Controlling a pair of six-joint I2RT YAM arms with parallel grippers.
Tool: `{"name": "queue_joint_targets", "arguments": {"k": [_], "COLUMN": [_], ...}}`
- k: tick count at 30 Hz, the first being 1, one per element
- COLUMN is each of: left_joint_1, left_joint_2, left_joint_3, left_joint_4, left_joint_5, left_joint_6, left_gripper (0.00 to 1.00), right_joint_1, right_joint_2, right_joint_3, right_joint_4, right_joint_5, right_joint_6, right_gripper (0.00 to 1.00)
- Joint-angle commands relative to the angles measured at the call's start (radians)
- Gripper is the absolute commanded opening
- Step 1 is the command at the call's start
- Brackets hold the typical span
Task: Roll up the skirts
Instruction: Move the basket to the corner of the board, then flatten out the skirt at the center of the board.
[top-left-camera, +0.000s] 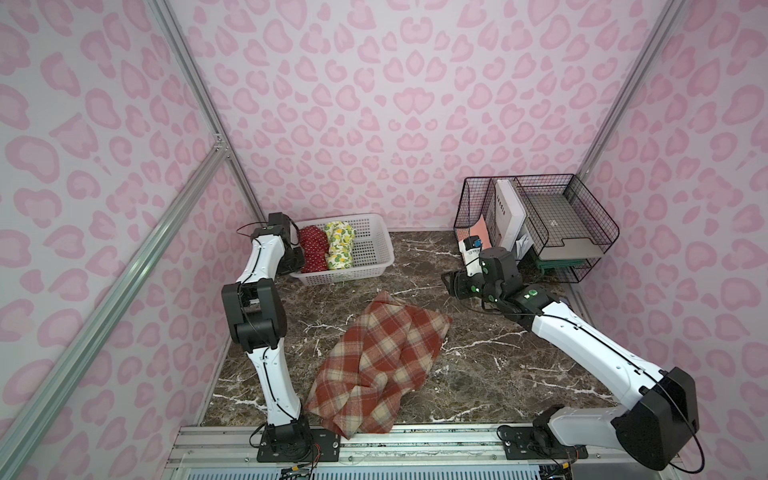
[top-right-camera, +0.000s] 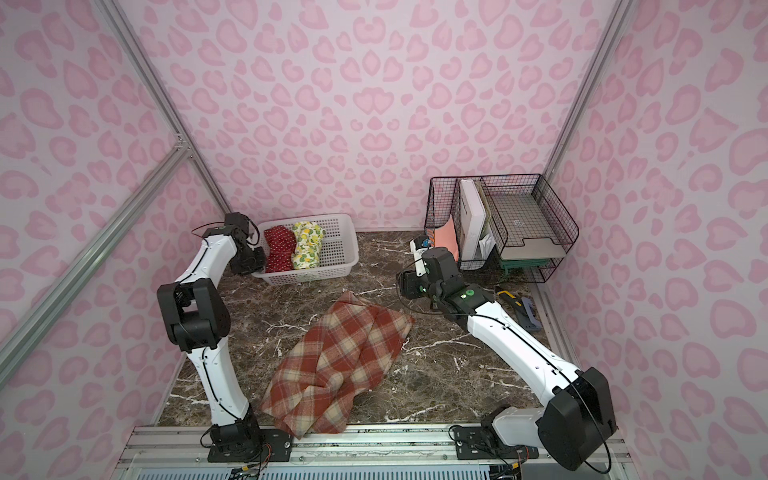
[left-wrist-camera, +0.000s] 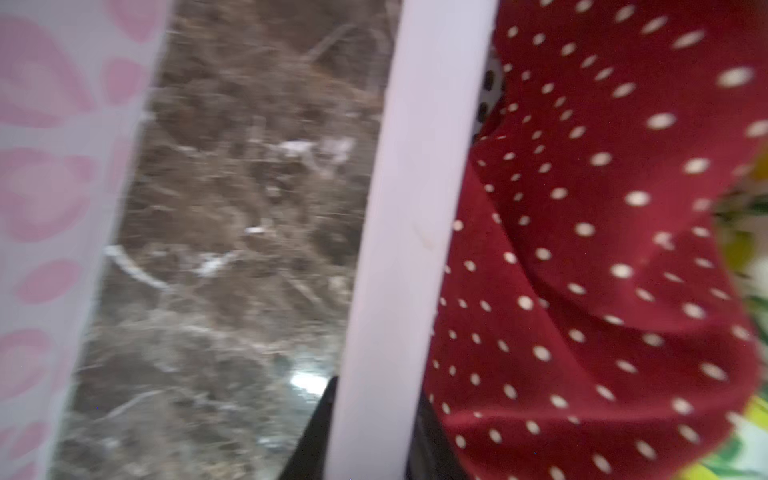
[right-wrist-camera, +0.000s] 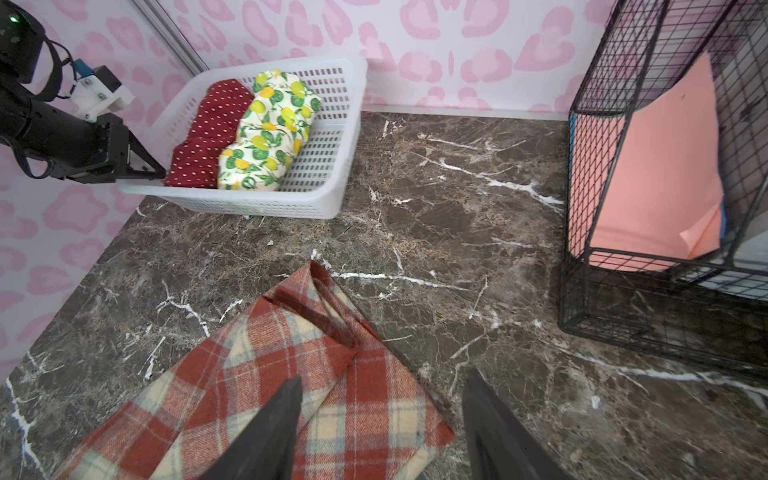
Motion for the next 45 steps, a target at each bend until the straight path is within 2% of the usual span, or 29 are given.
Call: {"name": "queue_joint_targets", "arguments": {"k": [1, 3, 4, 6, 10, 12, 13, 15, 17, 19, 20, 22, 24, 25, 27, 28, 29, 31, 34, 37, 42, 45], "left_joint_1": [0.055, 0.076, 0.083, 0.087, 0.032, -0.042, -0.098, -0.222, -0.334, -0.403, -0.429, -0.492, -0.549, -0.571, -0.606, -0.610, -0.614, -0.616, -0.618, -0.618, -0.617, -0.618], "left_joint_2": [-0.038, -0.047, -0.049, -0.061, -0.165, -0.250, -0.293, -0.361, -0.438, -0.550, -0.614, -0.754, -0.888, -0.965, -1.093, -1.150, -1.201, -1.282, -1.380, -1.417, -1.334, -1.227], "left_joint_3": [0.013, 0.033, 0.048, 0.053, -0.013, -0.079, -0.106, -0.151, -0.235, -0.398, -0.509, -0.697, -0.833, -0.889, -0.992, -1.024, -1.058, -1.098, -1.141, -1.152, -1.104, -1.041], "left_joint_4": [-0.066, -0.078, -0.090, -0.103, -0.091, -0.054, -0.042, -0.030, 0.001, 0.090, 0.133, 0.184, 0.149, 0.112, 0.077, 0.028, 0.013, -0.035, -0.033, 0.003, 0.070, 0.085], "left_joint_5": [-0.210, -0.276, -0.283, -0.280, -0.162, -0.063, -0.048, -0.007, 0.069, 0.156, 0.181, 0.161, 0.096, 0.059, 0.053, 0.053, 0.069, 0.071, 0.076, 0.054, 0.041, 0.039], "left_joint_6": [0.013, -0.025, -0.034, -0.080, -0.128, -0.136, -0.153, -0.178, -0.254, -0.373, -0.431, -0.541, -0.618, -0.666, -0.732, -0.775, -0.786, -0.815, -0.825, -0.797, -0.754, -0.724], "left_gripper": [0.59, 0.81, 0.96, 0.99, 0.96, 0.88, 0.83, 0.65, 0.34, 0.02, 0.00, 0.00, 0.00, 0.11, 0.43, 0.51, 0.54, 0.57, 0.58, 0.58, 0.58, 0.59], "right_joint_1": [-0.001, 0.000, 0.001, -0.001, 0.002, 0.008, 0.011, 0.020, 0.034, 0.050, 0.062, 0.095, 0.137, 0.151, 0.164, 0.163, 0.157, 0.128, 0.067, 0.033, 0.065, 0.063], "right_joint_2": [0.002, 0.002, 0.003, 0.005, 0.029, 0.035, 0.037, 0.046, 0.058, 0.075, 0.095, 0.152, 0.224, 0.260, 0.337, 0.374, 0.410, 0.458, 0.446, 0.419, 0.467, 0.507], "right_joint_3": [-0.006, -0.009, -0.009, -0.008, -0.003, 0.000, -0.002, 0.001, -0.007, -0.027, -0.036, -0.036, -0.032, -0.022, 0.005, 0.023, 0.043, 0.076, 0.036, -0.023, -0.044, -0.049], "right_joint_4": [0.025, 0.029, 0.027, 0.030, 0.023, 0.019, 0.021, 0.009, -0.005, 0.000, 0.008, 0.015, 0.042, 0.049, 0.074, 0.078, 0.070, 0.025, -0.006, -0.005, -0.050, -0.085], "right_joint_5": [-0.055, -0.065, -0.065, -0.065, -0.062, -0.053, -0.046, -0.040, -0.031, -0.060, -0.099, -0.158, -0.180, -0.185, -0.185, -0.152, -0.097, -0.001, 0.109, 0.073, 0.100, 0.108], "right_joint_6": [0.004, 0.001, -0.001, -0.001, -0.007, -0.007, -0.007, -0.004, 0.001, -0.004, -0.018, -0.048, -0.073, -0.084, -0.096, -0.092, -0.087, -0.068, -0.021, -0.038, -0.032, -0.009], "right_gripper": [0.65, 0.65, 0.65, 0.65, 0.65, 0.65, 0.65, 0.65, 0.65, 0.66, 0.67, 0.68, 0.70, 0.70, 0.72, 0.73, 0.73, 0.73, 0.71, 0.69, 0.67, 0.57]}}
